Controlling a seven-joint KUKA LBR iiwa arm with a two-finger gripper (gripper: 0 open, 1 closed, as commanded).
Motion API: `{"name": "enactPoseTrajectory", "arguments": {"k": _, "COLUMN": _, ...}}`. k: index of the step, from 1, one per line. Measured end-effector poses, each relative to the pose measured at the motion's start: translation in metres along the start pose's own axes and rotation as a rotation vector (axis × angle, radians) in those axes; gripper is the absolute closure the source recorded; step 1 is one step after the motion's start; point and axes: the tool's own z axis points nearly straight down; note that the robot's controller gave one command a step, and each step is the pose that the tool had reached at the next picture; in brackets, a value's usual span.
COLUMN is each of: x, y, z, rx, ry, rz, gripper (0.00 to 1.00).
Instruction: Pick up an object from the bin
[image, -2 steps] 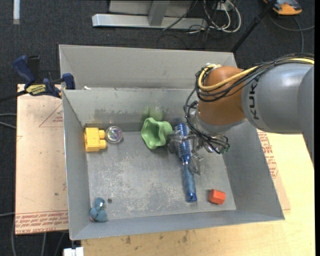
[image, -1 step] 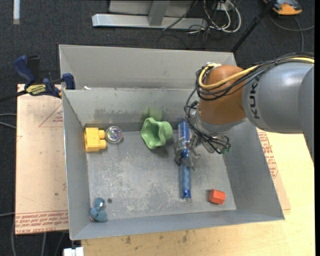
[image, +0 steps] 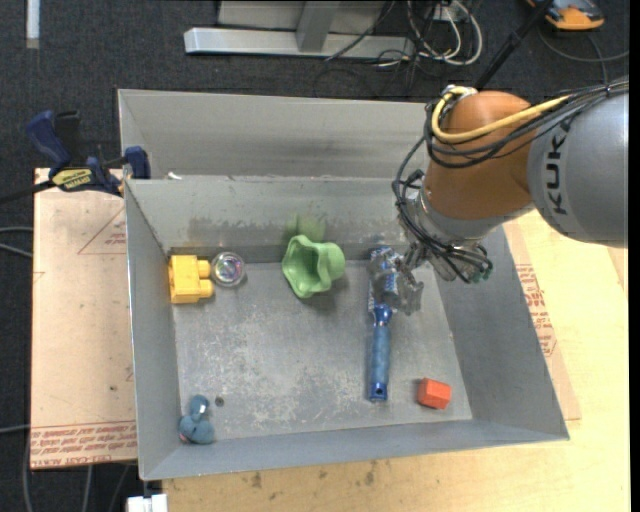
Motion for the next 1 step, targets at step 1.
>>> {"name": "enactPoseTrajectory", "arguments": {"k": 1, "x": 0.0015, "y": 0.0011, "z": 0.0051, "rx": -0.005, "ry": 0.007, "rz": 0.000, "gripper": 0.00}}
